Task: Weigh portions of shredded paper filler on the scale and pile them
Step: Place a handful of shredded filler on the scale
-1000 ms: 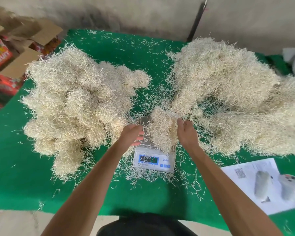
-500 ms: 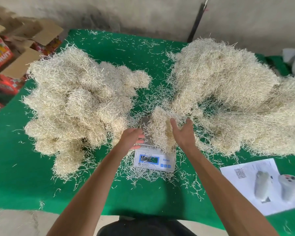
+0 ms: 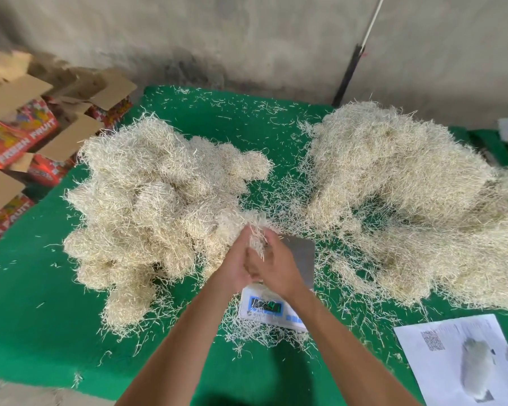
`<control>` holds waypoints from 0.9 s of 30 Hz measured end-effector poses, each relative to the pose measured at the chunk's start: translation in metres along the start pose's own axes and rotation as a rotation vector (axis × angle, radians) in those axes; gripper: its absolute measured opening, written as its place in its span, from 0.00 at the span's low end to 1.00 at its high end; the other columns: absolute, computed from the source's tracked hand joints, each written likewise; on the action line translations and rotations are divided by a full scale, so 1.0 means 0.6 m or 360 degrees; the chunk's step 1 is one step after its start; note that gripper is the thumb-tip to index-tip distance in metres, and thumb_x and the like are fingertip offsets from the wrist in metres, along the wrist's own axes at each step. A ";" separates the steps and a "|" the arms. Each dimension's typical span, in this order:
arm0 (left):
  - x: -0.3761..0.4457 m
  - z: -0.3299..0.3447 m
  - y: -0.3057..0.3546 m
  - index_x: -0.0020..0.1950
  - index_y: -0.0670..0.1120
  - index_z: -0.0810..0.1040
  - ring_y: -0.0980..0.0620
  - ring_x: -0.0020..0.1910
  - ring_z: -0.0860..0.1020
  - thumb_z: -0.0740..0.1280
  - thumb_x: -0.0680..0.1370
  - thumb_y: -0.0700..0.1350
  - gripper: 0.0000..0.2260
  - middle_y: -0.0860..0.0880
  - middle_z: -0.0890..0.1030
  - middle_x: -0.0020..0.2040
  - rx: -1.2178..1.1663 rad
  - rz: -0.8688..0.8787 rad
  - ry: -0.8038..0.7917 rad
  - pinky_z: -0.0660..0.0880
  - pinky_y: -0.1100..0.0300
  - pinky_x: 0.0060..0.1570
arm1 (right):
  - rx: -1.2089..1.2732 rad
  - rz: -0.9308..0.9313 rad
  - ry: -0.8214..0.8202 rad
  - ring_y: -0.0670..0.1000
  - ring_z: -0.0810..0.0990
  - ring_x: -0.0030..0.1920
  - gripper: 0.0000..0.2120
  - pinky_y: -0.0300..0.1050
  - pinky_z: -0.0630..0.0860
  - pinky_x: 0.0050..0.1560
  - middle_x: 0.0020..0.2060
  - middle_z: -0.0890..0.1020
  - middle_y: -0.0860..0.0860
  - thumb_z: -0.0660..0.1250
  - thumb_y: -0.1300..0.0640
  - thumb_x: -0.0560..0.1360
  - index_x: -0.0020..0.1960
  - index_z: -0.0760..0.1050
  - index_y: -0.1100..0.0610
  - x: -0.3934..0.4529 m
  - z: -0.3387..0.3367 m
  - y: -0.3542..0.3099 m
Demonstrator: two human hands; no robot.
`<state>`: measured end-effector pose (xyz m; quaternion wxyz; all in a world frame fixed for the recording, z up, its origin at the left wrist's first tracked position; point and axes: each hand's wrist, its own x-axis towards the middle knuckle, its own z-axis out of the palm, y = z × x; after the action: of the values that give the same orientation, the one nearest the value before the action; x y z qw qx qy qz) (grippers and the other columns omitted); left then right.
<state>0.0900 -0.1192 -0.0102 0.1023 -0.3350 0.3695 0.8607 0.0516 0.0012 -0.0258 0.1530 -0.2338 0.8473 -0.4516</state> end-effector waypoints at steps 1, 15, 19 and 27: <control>0.000 0.005 0.015 0.75 0.48 0.69 0.48 0.44 0.84 0.69 0.77 0.62 0.31 0.41 0.82 0.55 0.0041 0.0139 0.0172 0.80 0.53 0.40 | 0.0111 -0.0092 0.0024 0.42 0.81 0.52 0.25 0.48 0.79 0.58 0.59 0.82 0.42 0.62 0.36 0.80 0.75 0.67 0.41 0.000 -0.006 -0.009; -0.081 0.016 0.138 0.72 0.54 0.68 0.54 0.76 0.61 0.62 0.61 0.80 0.47 0.49 0.64 0.77 0.1205 0.0628 -0.0195 0.56 0.54 0.72 | 0.0833 0.0500 0.0631 0.42 0.68 0.25 0.16 0.50 0.78 0.45 0.27 0.71 0.44 0.65 0.44 0.83 0.45 0.76 0.56 0.104 -0.248 -0.049; -0.055 -0.036 0.145 0.74 0.45 0.69 0.51 0.77 0.64 0.65 0.71 0.70 0.40 0.43 0.61 0.79 0.1076 0.0782 -0.0062 0.61 0.57 0.73 | 0.1032 0.0604 0.0937 0.51 0.77 0.30 0.20 0.44 0.80 0.43 0.34 0.72 0.60 0.61 0.47 0.85 0.60 0.75 0.65 0.114 -0.328 -0.014; 0.050 0.057 0.121 0.80 0.45 0.60 0.35 0.77 0.60 0.70 0.74 0.65 0.42 0.38 0.60 0.79 0.0799 0.0494 0.0469 0.55 0.35 0.73 | 0.0852 0.0725 0.0483 0.46 0.65 0.24 0.21 0.39 0.68 0.25 0.45 0.80 0.70 0.61 0.46 0.85 0.64 0.75 0.63 0.128 -0.289 0.006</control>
<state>0.0195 -0.1486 0.0284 -0.0053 -0.3600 0.6276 0.6903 -0.0954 0.0821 0.0620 0.1779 0.0783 0.7426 -0.6409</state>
